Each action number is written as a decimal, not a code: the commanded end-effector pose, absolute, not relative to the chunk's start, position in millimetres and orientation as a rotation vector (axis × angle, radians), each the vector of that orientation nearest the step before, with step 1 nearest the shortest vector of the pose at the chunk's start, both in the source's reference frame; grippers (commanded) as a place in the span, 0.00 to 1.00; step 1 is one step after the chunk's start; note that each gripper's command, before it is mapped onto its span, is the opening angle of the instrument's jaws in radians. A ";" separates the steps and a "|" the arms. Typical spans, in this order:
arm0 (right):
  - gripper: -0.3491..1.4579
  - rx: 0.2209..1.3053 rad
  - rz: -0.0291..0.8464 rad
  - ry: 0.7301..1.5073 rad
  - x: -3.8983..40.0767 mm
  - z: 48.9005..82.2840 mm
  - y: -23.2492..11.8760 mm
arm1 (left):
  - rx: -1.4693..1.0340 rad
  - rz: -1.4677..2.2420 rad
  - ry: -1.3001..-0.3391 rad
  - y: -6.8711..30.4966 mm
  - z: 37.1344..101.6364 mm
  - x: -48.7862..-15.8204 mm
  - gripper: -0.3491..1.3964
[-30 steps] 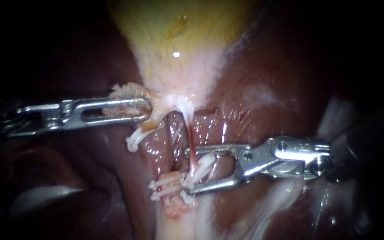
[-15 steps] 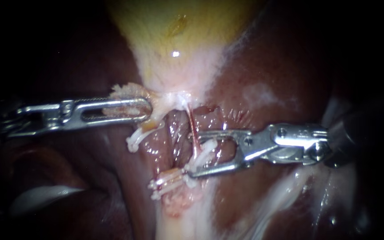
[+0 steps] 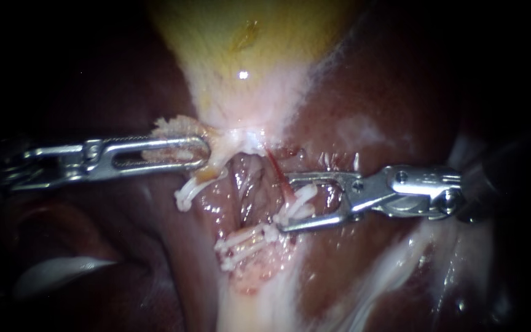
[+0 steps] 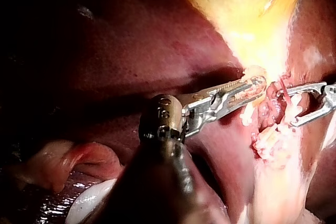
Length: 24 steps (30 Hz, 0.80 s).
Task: Going back second clip right tube
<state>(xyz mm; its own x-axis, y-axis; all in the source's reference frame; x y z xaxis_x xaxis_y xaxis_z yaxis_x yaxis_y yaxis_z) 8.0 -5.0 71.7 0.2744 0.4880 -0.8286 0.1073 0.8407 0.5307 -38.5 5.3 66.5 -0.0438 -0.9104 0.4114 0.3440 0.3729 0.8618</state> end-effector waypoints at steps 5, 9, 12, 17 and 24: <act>0.47 0.583 0.260 1.292 11.2 72.4 -6.8 | 0.611 -1.124 -1.208 5.3 66.5 -38.6 0.00; 0.47 0.617 0.254 1.298 13.3 72.8 -8.3 | 0.610 -1.124 -1.208 5.3 66.5 -38.6 0.00; 0.47 0.647 0.251 1.301 14.7 72.6 -9.2 | 0.610 -1.124 -1.208 5.3 66.5 -38.6 0.00; 0.47 0.694 0.256 1.321 16.0 71.8 -10.0 | 0.610 -1.124 -1.207 5.3 66.5 -38.6 0.00; 0.47 0.707 0.255 1.335 16.3 71.9 -9.9 | 0.610 -1.124 -1.207 5.3 66.5 -38.7 0.00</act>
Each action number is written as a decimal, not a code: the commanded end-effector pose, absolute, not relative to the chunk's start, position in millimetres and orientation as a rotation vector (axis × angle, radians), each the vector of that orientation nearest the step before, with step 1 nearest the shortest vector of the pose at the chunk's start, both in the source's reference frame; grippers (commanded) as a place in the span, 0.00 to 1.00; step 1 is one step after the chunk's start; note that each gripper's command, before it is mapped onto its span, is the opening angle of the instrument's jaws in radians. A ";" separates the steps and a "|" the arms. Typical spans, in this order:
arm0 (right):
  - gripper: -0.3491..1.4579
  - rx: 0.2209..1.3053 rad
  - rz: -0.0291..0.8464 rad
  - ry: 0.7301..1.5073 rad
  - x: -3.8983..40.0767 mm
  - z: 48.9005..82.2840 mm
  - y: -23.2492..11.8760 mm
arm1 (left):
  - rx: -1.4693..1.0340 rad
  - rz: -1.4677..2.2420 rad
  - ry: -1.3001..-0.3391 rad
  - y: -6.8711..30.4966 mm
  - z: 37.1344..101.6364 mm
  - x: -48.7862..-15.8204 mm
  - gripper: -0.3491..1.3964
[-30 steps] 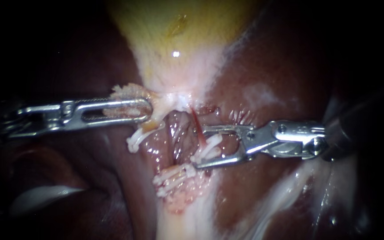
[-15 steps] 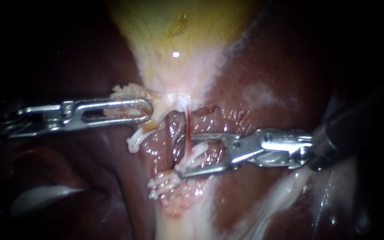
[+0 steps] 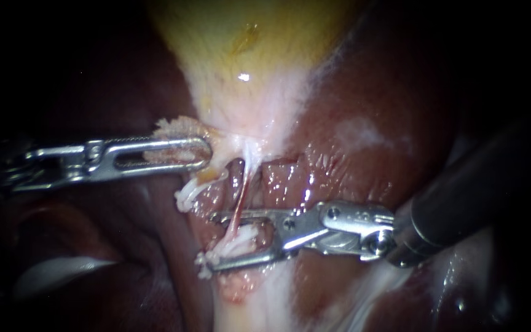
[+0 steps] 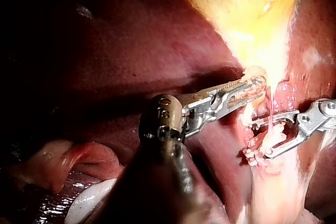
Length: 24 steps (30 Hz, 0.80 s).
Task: Going back second clip right tube
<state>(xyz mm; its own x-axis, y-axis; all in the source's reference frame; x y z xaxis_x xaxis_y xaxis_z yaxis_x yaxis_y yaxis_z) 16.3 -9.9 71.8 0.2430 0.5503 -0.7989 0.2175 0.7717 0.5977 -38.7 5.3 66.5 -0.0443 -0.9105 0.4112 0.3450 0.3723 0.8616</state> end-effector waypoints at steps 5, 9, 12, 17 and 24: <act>0.47 0.776 0.261 1.379 16.2 71.6 -10.3 | 0.610 -1.124 -1.207 5.3 66.5 -38.7 0.00; 0.47 0.833 0.249 1.440 16.2 71.3 -10.5 | 0.610 -1.124 -1.207 5.3 66.5 -38.6 0.00; 0.47 0.857 0.228 1.447 16.3 71.1 -10.7 | 0.610 -1.124 -1.207 5.3 66.5 -38.7 0.00; 0.47 0.844 0.232 1.448 17.0 71.1 -10.6 | 0.610 -1.124 -1.208 5.3 66.5 -38.8 0.00; 0.47 0.779 0.288 1.436 17.3 71.4 -9.5 | 0.610 -1.125 -1.207 5.3 66.5 -38.8 0.00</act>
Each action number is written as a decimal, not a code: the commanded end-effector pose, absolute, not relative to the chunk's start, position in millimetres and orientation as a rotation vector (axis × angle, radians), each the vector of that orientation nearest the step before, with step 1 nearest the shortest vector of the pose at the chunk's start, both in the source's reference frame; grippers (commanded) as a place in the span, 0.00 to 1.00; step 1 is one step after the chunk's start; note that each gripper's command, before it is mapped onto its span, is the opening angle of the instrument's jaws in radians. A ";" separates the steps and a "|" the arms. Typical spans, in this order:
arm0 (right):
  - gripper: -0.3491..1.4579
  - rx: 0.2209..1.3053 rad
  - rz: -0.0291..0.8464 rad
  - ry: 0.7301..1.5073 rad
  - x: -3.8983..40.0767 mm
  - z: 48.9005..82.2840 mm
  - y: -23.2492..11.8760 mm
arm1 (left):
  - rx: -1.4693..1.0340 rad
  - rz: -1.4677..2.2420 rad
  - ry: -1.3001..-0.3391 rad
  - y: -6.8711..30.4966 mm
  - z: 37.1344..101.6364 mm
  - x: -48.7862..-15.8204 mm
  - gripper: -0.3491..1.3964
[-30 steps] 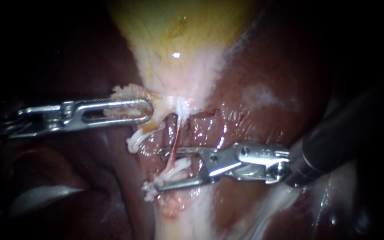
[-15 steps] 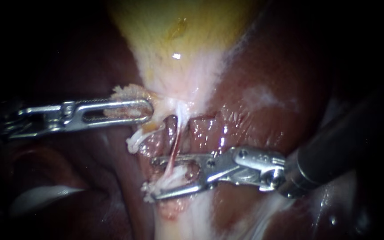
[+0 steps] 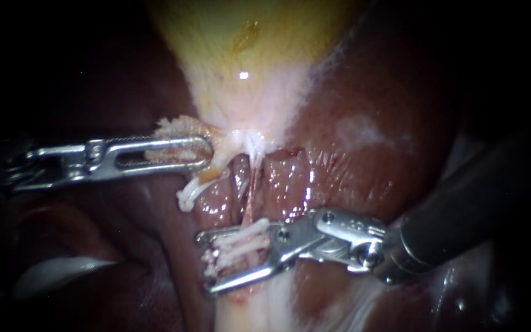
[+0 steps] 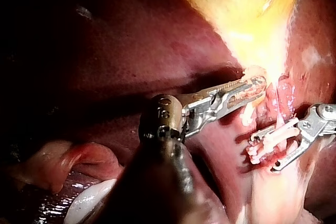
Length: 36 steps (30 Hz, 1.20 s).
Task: Going back second clip right tube
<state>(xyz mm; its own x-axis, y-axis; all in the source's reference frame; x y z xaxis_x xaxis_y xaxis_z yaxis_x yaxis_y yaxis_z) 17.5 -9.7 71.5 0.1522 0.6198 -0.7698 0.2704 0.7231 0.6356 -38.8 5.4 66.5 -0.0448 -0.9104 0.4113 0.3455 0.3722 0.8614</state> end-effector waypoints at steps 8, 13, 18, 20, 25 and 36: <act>0.47 0.649 0.291 1.426 13.3 72.3 -7.2 | 0.610 -1.125 -1.207 5.3 66.5 -38.8 0.00; 0.47 0.601 0.283 1.402 10.5 72.8 -6.4 | 0.610 -1.125 -1.207 5.3 66.5 -38.8 0.00; 0.47 0.550 0.235 1.338 8.2 72.2 -5.6 | 0.610 -1.125 -1.207 5.3 66.5 -38.8 0.00; 0.47 0.532 0.227 1.328 7.2 71.6 -5.1 | 0.610 -1.125 -1.207 5.3 66.5 -38.8 0.00; 0.47 0.503 0.193 1.332 5.0 69.1 -3.9 | 0.609 -1.125 -1.207 5.3 66.5 -38.8 0.00; 0.47 0.473 0.150 1.335 2.4 64.5 -2.6 | 0.609 -1.125 -1.207 5.3 66.5 -38.8 0.00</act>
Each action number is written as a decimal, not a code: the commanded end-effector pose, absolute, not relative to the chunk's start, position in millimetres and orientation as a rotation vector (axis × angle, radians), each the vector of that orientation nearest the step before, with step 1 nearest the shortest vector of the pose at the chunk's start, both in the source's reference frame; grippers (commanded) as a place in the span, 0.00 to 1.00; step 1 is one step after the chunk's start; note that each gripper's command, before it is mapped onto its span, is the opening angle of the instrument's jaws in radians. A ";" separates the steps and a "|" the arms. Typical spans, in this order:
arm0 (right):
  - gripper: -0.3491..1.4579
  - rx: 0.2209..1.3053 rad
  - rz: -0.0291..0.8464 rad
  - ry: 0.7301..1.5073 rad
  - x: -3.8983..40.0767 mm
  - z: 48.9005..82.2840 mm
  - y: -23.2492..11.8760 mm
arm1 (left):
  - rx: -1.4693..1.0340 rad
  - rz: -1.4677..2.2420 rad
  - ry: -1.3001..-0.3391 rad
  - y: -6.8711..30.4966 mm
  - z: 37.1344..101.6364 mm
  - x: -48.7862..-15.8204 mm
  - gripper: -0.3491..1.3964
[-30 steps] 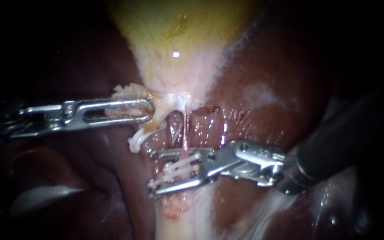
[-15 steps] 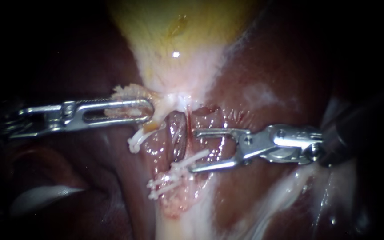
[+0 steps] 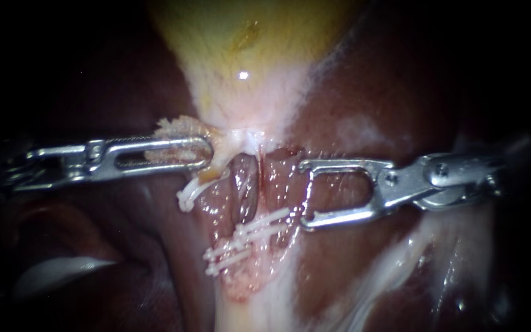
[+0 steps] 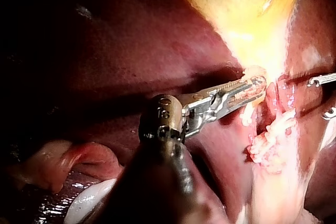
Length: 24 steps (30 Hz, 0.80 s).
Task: Going back second clip right tube
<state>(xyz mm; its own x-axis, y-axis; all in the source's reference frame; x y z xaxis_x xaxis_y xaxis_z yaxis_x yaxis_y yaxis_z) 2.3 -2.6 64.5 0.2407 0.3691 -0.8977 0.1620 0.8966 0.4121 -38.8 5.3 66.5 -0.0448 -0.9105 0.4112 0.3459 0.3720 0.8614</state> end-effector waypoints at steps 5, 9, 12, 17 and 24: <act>0.47 0.471 0.144 1.335 1.5 64.6 -2.5 | 0.609 -1.125 -1.207 5.3 66.5 -38.9 0.00; 0.47 0.466 0.139 1.335 0.9 64.7 -2.4 | 0.609 -1.125 -1.207 5.3 66.5 -39.0 0.00; 0.47 0.466 0.140 1.335 0.7 64.6 -2.4 | 0.608 -1.126 -1.208 5.3 66.6 -39.1 0.00; 0.47 0.464 0.135 1.335 0.2 64.5 -2.2 | 0.607 -1.127 -1.208 5.5 66.9 -39.5 0.00; 0.47 0.462 0.132 1.336 -0.3 64.3 -2.0 | 0.596 -1.129 -1.194 5.7 68.4 -41.2 0.00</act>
<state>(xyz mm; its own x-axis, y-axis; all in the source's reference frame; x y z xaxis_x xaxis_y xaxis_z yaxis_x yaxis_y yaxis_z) -0.4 -2.0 64.3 0.2409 0.3523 -0.9044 0.1678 0.9026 0.3964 -41.4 5.7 68.8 -0.0392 -0.9094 0.4140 0.3623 0.3732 0.8541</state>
